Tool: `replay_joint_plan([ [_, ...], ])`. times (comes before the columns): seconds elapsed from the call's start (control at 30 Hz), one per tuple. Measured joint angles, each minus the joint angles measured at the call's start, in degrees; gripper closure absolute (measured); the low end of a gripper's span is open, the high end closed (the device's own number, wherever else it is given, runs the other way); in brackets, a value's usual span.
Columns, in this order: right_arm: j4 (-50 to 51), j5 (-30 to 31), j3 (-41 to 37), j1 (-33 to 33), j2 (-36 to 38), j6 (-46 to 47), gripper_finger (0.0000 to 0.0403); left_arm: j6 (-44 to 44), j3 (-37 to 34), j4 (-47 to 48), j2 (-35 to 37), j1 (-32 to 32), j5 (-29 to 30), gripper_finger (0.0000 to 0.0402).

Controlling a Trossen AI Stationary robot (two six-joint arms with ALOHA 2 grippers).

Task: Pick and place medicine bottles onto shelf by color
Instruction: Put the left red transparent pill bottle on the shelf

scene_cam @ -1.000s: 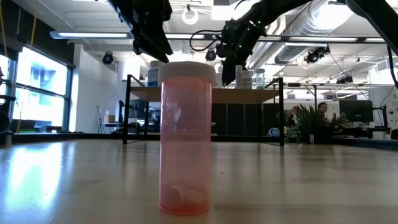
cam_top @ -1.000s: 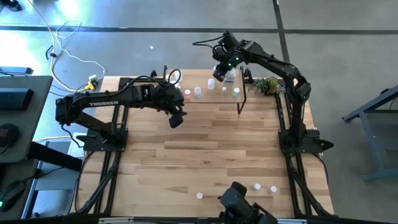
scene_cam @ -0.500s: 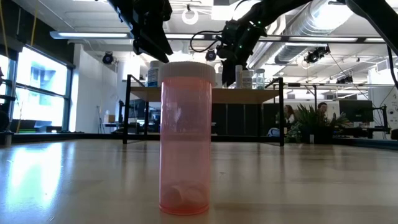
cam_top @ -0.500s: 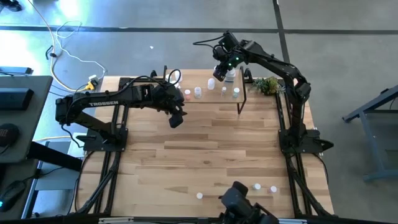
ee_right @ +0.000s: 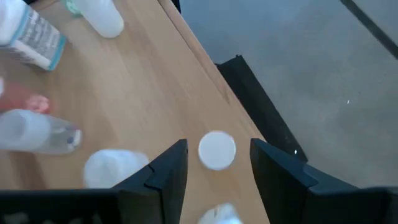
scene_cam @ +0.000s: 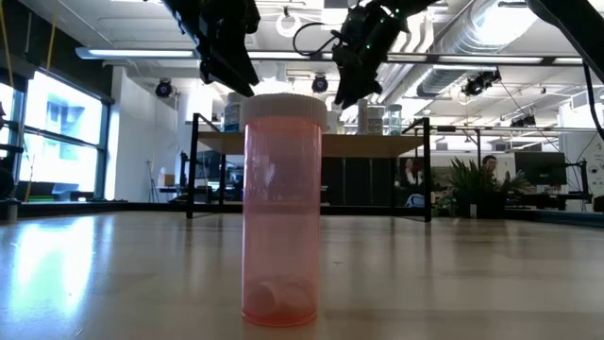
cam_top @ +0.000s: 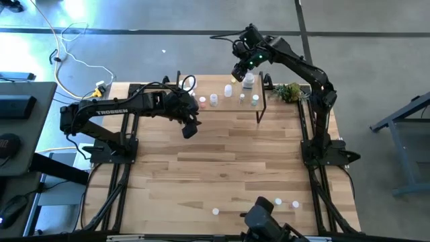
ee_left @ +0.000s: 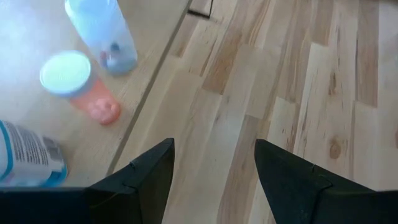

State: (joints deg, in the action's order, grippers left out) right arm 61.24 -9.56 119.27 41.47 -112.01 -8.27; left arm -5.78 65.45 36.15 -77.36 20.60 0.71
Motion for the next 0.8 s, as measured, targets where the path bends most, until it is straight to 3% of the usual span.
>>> replay_joint_plan([
  [0.37, 11.78, 0.00, 5.99, -2.68, 0.20, 2.48, 0.0238, 1.51, 0.00, 3.77, 0.00, -3.50, -0.02, 0.0188],
  [0.63, 14.51, 0.17, 0.32, -7.65, 6.52, 5.07, 0.0237, 2.99, 0.00, 8.97, 0.00, -6.74, -0.02, 0.0188],
  [0.8, 12.78, 6.18, -6.54, -11.24, 13.12, 9.61, 0.0237, 2.96, 0.00, 10.42, 0.00, -8.22, -0.02, 0.0188],
])
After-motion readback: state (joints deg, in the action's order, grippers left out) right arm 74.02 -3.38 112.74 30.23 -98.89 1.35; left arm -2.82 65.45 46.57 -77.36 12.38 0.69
